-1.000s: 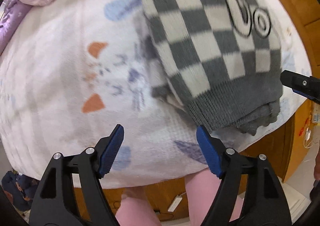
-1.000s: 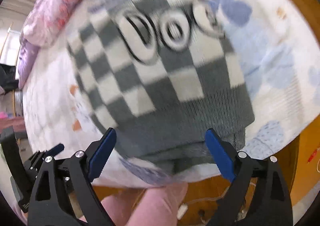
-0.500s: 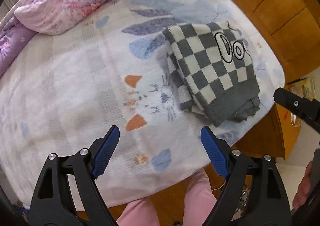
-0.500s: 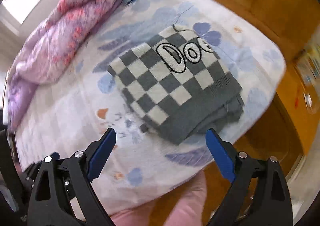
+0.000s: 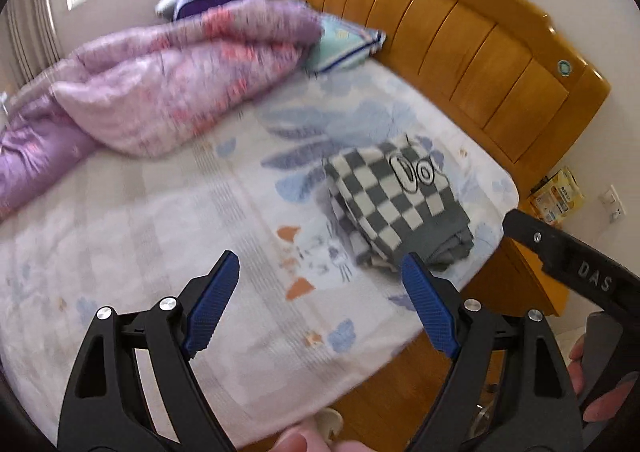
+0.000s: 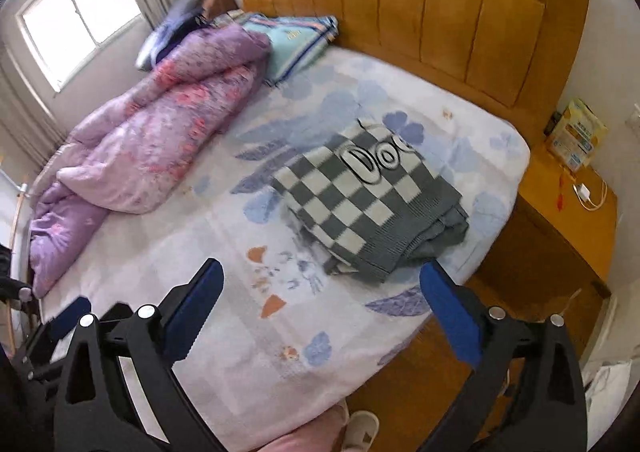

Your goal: Fold large clothes

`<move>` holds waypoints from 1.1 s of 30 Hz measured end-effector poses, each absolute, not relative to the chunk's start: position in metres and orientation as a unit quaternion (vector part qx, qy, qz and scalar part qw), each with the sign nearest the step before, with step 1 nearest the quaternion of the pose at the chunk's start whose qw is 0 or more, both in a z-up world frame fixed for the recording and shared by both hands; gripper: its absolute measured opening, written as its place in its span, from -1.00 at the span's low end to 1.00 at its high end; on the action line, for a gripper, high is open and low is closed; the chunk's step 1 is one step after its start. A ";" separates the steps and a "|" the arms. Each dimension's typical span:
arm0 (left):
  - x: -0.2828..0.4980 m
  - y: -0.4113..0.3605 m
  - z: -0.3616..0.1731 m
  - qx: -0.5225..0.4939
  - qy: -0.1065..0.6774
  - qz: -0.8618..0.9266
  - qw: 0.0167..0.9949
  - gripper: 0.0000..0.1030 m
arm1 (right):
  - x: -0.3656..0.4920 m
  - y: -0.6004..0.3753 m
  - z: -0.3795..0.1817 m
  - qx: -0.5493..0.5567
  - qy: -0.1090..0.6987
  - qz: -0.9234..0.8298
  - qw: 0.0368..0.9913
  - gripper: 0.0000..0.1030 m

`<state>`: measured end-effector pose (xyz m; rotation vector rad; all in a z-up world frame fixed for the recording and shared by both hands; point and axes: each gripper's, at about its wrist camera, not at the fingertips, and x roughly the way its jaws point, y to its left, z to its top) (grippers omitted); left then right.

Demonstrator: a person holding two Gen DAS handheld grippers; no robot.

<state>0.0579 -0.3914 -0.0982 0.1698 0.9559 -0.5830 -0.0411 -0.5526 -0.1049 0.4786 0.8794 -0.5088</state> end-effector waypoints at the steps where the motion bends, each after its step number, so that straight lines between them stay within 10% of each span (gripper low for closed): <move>1: 0.052 -0.386 -0.090 0.077 0.439 -0.278 0.851 0.63 | -0.048 -0.547 -0.098 0.222 0.407 -0.239 0.853 0.84; 7: 0.005 -0.362 -0.049 0.082 0.364 -0.267 0.888 0.90 | -0.095 -0.518 -0.068 0.226 0.371 -0.233 0.870 0.84; 33: -0.030 -0.295 -0.048 0.119 0.372 -0.344 0.854 0.91 | -0.170 -0.436 -0.050 0.263 0.336 -0.340 0.838 0.85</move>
